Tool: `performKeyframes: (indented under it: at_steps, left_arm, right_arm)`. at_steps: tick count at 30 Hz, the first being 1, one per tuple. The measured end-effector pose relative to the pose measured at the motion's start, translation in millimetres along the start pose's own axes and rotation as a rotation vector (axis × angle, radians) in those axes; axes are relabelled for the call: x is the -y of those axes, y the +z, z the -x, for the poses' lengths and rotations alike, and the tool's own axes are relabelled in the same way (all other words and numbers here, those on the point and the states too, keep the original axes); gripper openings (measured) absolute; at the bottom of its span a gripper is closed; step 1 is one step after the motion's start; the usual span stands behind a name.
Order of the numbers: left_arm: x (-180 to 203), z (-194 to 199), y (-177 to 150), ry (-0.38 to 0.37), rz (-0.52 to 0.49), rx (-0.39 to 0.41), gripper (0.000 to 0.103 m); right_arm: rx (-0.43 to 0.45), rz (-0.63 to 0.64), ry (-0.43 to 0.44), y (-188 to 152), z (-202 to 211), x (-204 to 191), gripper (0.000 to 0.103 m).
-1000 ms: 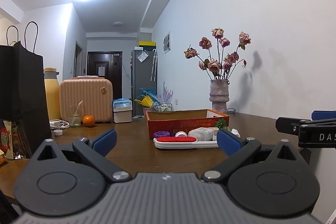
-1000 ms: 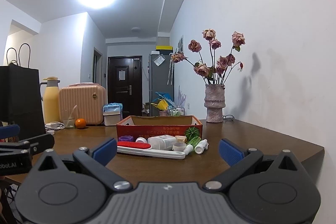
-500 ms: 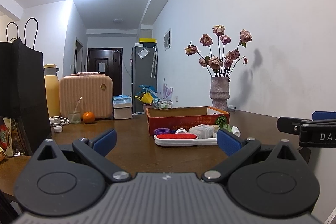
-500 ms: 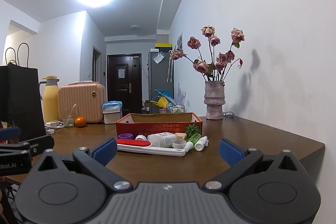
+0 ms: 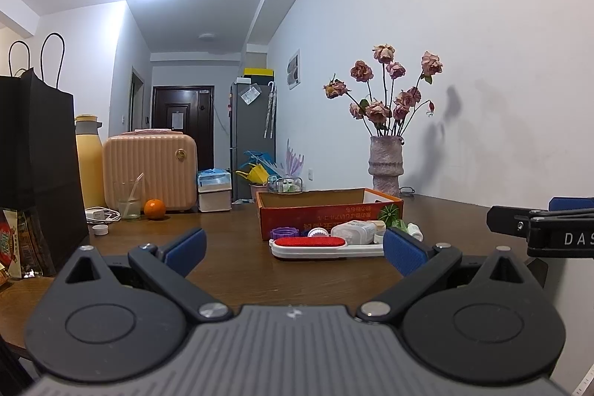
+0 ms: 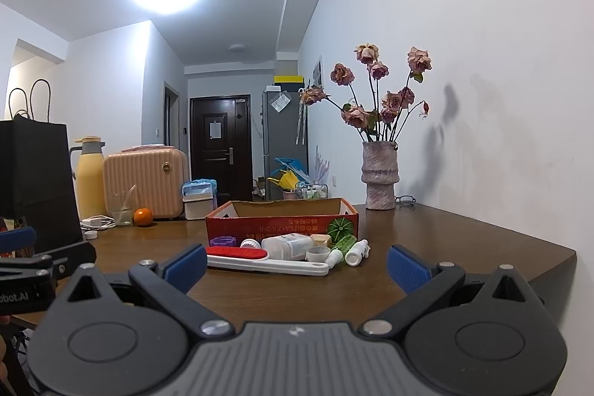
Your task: Organize rigid objects
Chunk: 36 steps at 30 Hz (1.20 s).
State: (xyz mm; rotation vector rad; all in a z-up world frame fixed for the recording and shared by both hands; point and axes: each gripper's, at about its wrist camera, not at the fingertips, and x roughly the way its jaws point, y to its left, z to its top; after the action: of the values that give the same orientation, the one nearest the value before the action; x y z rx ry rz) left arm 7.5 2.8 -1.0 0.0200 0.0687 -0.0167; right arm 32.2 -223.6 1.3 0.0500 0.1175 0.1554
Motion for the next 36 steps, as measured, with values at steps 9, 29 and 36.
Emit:
performKeyframes:
  at_steps: [9,29,36]
  left_arm:
    - [1.1,1.9,-1.9,0.002,-0.003,0.007,0.103]
    - [1.8,2.3,-2.0,-0.001,-0.006,0.010,0.103]
    - [1.5,2.4,-2.2,-0.003,-0.006,0.008,0.103]
  right_arm:
    - [0.001,0.003,-0.004,-0.1,0.0,-0.6,0.103]
    - [-0.001,-0.003,-0.007,-1.0,0.9,0.5,0.103]
    - [-0.003,-0.004,-0.004,-1.2,1.1,0.8,0.103]
